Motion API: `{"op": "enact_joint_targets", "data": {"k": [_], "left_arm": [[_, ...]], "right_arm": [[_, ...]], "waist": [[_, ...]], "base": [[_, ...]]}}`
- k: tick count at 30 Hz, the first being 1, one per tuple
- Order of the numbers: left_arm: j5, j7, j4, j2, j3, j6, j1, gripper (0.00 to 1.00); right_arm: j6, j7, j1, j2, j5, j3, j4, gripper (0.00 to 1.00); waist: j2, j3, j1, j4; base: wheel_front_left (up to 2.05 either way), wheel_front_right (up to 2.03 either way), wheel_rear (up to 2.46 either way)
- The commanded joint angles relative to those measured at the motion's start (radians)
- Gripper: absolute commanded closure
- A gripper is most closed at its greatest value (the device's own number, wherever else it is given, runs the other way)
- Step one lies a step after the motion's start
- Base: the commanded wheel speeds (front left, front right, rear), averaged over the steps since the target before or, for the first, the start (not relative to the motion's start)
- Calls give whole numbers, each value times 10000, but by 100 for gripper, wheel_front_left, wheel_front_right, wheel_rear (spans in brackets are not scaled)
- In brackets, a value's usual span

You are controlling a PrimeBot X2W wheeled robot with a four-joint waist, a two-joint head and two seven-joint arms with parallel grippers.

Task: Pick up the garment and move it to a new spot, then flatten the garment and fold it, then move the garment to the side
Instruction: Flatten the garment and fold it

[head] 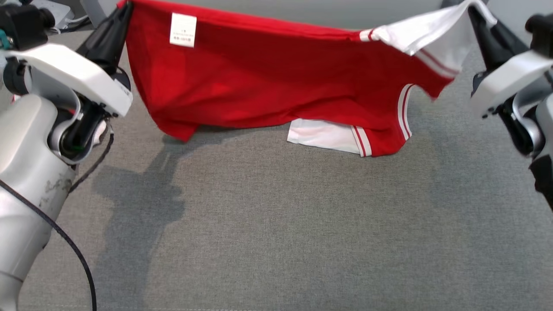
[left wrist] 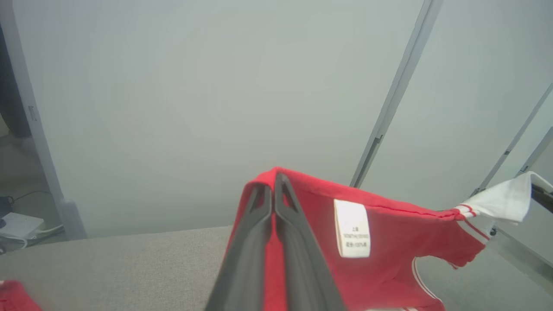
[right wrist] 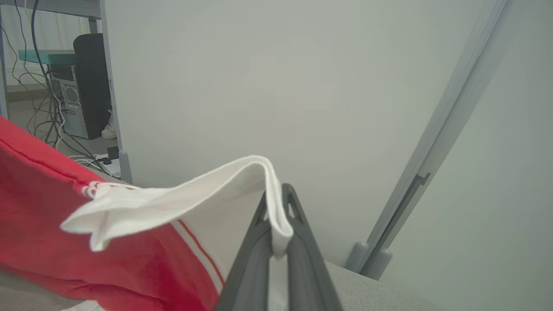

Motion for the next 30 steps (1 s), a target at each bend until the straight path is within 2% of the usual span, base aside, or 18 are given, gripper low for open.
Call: {"op": "enact_joint_targets", "data": {"k": [1,7,13,17,23,26,30], "left_arm": [[161,-62,-24,429,328,-70,-688,100],[255,-740,223,284,308,-71,-1551,100],[-455,-989,-236,210,240,-71,-1966,100],[-1095,-1024,-755,404,279,-71,-1848,100],[-2117,-41,-1703,935,-264,-71,-569,100],[-2481,389,-2307,1359,-527,-71,314,100],[-2885,743,-3239,2055,-643,-32,1343,100]], "right_arm": [[-2,51,-276,-104,130,87,-307,100],[-2,-82,-1497,-116,62,62,-305,100],[-2,-338,-2603,-98,-70,-225,-127,100],[-2,-323,-2629,27,233,-110,-339,100],[-2,661,-1176,-60,1907,881,-1463,100],[-2,1253,-281,-539,3034,1310,-2572,100],[-2,2096,681,-1487,4391,1600,-4471,100]], "waist": [[0,-69,0,-42],[0,-232,0,-167],[0,-444,0,-237],[0,-641,0,-262],[0,-1031,0,-249],[0,-1190,0,-234],[0,-1273,0,-278]], "base": [[0,0,0],[0,0,0],[0,0,0],[0,0,0],[0,0,0],[0,0,0],[0,0,0]]}}
